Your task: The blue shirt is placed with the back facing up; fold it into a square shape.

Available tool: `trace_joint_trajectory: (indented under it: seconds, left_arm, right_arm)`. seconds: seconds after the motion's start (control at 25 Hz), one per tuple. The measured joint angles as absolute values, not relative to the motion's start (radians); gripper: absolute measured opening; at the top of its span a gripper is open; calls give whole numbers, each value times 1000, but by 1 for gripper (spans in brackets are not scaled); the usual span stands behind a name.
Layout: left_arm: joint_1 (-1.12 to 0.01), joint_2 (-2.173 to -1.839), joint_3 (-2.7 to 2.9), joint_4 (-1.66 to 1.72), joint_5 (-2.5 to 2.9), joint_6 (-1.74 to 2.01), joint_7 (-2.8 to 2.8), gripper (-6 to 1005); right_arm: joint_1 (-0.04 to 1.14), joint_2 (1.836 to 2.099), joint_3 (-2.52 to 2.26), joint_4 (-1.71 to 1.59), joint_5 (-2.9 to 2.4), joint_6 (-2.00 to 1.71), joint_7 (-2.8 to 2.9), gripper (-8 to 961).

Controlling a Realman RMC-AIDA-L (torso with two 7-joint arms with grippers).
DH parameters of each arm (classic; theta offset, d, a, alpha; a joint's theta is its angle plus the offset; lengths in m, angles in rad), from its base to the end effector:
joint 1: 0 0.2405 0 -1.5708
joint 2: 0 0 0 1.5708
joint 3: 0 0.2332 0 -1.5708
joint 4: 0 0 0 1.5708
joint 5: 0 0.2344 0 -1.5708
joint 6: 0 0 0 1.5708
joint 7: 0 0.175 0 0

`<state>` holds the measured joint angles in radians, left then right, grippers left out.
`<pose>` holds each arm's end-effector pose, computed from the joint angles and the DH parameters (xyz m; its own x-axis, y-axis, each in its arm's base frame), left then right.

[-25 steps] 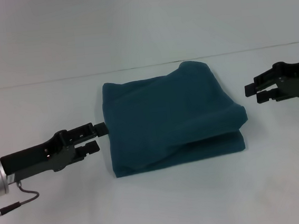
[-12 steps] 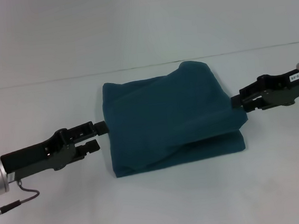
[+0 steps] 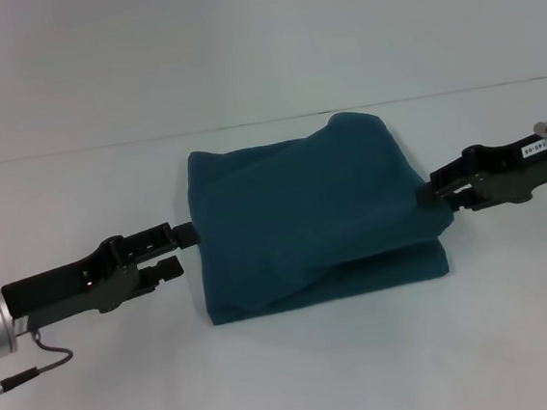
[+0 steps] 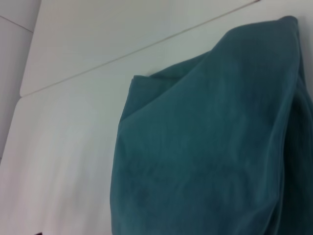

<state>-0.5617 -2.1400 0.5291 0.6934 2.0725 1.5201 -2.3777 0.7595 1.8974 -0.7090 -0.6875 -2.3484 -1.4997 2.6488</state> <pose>-0.2435 0.3637 -0.0141 -0.0212 0.8811 0.4724 0.9164 -0.1718 0.3615 0.2439 0.4174 0.0474 0.1248 -0.9473 -0.2951 -0.9922 -0.1197 -0.0355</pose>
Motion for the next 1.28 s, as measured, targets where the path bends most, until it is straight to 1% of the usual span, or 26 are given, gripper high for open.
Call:
trace_joint_trajectory:
  seconds: [0.6,0.72,0.84,0.92,1.0,1.28]
  left_arm:
    - [-563,-2143,529,693,2072,1519,-2378,749]
    - [-563,-2143,529,693,2072,1519,-2378,749]
    - [-563,-2142,529,689,2072,1518,-2378,749]
    - [-563,-2141,529,685,2070,1518,-2378,750]
    - [-563,-2141,529,684,2066,1519,-2378,750]
    - [-563,-2141,529,680,2063,1515,-2377,750]
  right_arm:
    - [760,1892,-702,-687,-2344,-1532,2639,266]
    - [759,1889,-703,-691,-2344,-1543,2644,161]
    - [761,1873,-703,-694,-2347,-1583,2657,55]
    - [762,1859,-712,-695,-2360,-1599,2675,41]
    - [763,1854,-719,-693,-2392,-1592,2688,26]
    - [770,1866,-736,-635,-2448,-1501,2689,37]
